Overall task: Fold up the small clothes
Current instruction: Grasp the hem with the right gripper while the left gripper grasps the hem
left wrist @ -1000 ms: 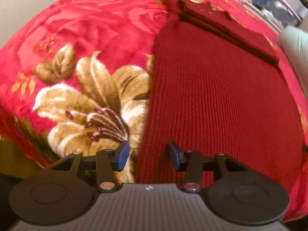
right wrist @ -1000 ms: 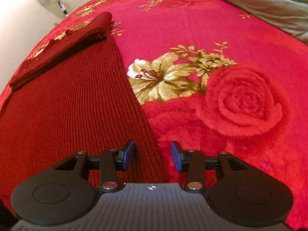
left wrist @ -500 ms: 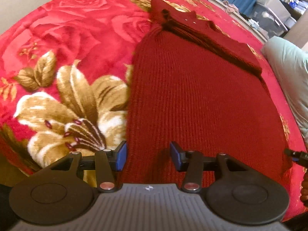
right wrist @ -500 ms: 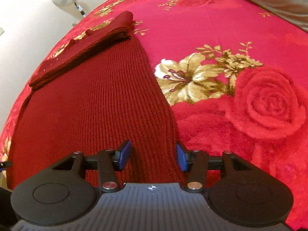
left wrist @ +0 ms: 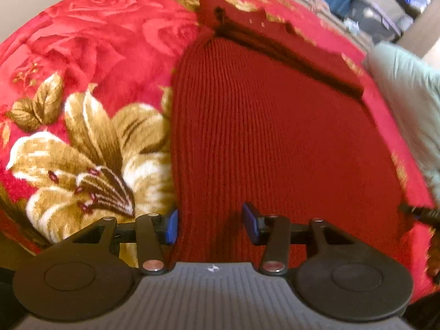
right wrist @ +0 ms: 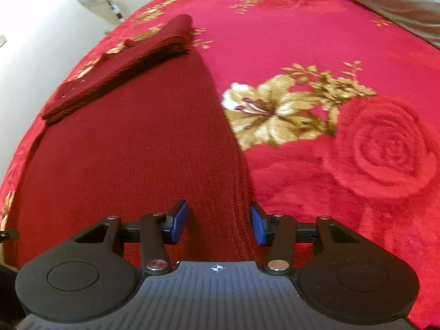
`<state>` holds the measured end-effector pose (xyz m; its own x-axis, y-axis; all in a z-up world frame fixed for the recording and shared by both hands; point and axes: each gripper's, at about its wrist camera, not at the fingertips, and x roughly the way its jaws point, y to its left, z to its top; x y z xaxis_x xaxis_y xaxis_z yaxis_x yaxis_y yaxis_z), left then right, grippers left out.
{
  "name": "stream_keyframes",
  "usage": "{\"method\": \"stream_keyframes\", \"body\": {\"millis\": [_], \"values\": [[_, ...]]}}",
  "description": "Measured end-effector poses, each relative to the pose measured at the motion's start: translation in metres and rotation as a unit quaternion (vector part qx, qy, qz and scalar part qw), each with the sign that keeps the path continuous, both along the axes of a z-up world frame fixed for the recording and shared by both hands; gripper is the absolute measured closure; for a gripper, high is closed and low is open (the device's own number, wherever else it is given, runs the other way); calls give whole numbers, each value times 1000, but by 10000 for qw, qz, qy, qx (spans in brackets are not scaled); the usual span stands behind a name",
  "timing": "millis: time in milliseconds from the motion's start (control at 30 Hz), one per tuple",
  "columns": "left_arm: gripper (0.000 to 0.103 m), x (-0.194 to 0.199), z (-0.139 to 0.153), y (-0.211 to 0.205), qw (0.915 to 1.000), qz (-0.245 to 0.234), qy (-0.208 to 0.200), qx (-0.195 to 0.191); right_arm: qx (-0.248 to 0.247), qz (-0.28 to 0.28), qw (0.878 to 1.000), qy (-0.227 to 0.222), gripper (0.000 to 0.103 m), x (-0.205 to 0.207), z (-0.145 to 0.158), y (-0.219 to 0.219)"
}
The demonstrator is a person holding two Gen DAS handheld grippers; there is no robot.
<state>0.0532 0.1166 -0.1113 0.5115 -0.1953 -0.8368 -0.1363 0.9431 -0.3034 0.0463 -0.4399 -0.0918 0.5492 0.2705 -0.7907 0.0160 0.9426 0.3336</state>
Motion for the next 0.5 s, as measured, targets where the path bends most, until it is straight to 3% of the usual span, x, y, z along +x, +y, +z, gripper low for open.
{"method": "stream_keyframes", "body": {"millis": [300, 333, 400, 500], "values": [[56, 0, -7, -1, 9997, -31, 131, 179, -263, 10, 9997, -18, 56, -1, -1, 3], [61, 0, -7, 0, 9998, -14, 125, 178, -270, 18, 9996, -20, 59, -2, 0, 4], [67, -2, -6, 0, 9997, -42, 94, 202, -175, 35, 9998, -35, 84, -1, 0, 3], [69, -8, 0, 1, 9999, -120, -20, 56, 230, 80, 9985, -490, 88, -7, 13, -1]]}}
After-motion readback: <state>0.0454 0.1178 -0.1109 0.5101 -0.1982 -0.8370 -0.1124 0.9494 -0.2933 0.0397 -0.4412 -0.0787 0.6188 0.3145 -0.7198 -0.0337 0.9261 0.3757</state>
